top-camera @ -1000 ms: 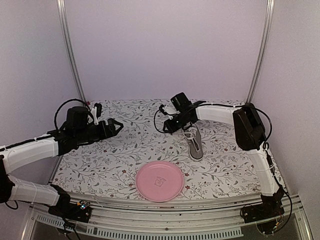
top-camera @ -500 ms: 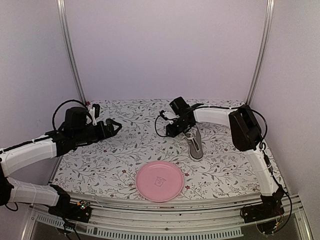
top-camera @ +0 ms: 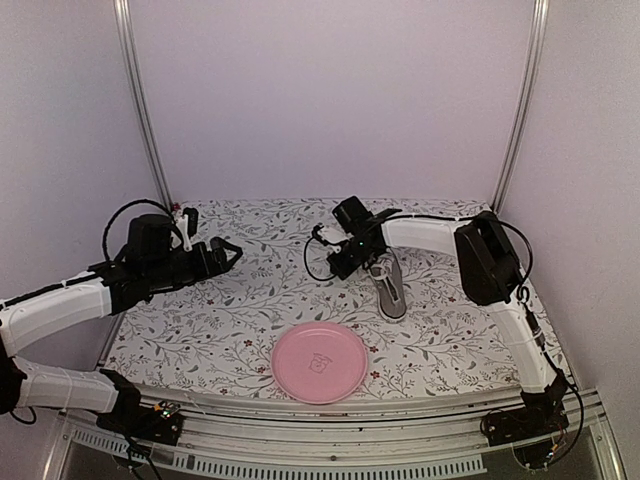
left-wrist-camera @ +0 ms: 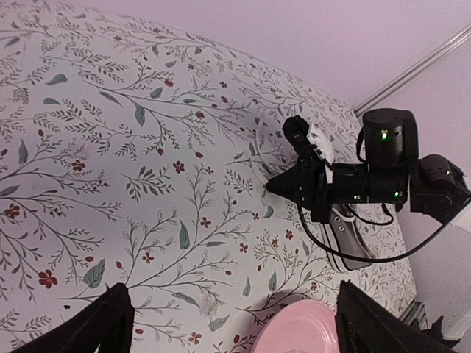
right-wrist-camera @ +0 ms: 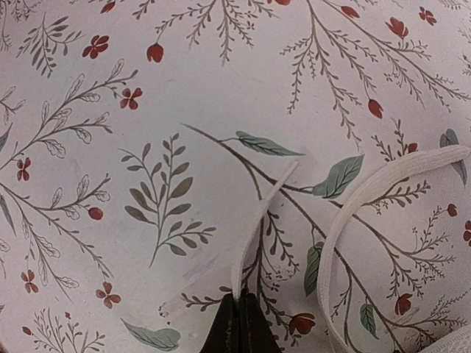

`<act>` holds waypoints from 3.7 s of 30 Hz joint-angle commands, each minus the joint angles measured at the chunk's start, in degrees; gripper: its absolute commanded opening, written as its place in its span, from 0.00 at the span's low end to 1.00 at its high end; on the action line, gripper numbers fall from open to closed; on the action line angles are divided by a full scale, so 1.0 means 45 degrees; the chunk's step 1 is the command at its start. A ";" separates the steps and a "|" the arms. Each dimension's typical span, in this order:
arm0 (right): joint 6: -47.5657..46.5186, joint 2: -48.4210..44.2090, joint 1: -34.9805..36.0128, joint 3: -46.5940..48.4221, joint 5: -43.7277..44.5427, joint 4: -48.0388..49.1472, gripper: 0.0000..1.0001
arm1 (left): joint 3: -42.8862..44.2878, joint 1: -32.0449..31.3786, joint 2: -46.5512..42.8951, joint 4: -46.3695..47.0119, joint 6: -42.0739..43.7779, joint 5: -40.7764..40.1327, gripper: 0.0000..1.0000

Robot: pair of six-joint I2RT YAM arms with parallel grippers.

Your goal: Tie the shoes

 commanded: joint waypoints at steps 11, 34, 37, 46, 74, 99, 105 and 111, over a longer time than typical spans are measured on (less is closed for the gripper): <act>0.1904 -0.6114 0.0011 -0.3712 0.3493 0.3120 0.02 | 0.0899 -0.0419 0.0540 -0.0449 0.0694 0.0193 0.95; 0.7302 -1.2933 -0.5042 -1.4728 0.5038 0.4214 0.02 | 0.7245 -0.4708 1.0064 0.3296 -0.2650 0.2076 0.83; 0.7495 -1.2852 -0.5262 -1.5138 0.4854 0.4490 0.02 | 0.8084 -0.4954 1.1293 0.3819 -0.3338 0.2354 0.78; 0.7737 -1.2559 -0.5428 -1.6025 0.3540 0.5660 0.02 | 1.0405 -0.5110 1.3934 0.3982 -0.4229 0.2373 0.68; 0.7651 -1.3156 -0.5594 -1.6541 0.2851 0.6210 0.02 | 1.5059 -0.5346 1.7176 0.0035 -0.1971 0.1798 0.23; 0.7935 -1.4556 -0.5572 -1.6846 0.2557 0.4497 0.02 | 1.1522 -0.6991 1.3778 -0.0599 -0.1995 0.3375 0.00; 0.7850 -1.5004 -0.5561 -1.7329 0.1965 0.4585 0.02 | 1.0742 -0.7430 1.3112 -0.0351 -0.0890 0.4444 0.00; 0.7941 -1.5110 -0.5559 -1.7813 0.1333 0.4979 0.02 | 1.0346 -0.7255 1.2501 -0.0931 -0.0537 0.4103 0.25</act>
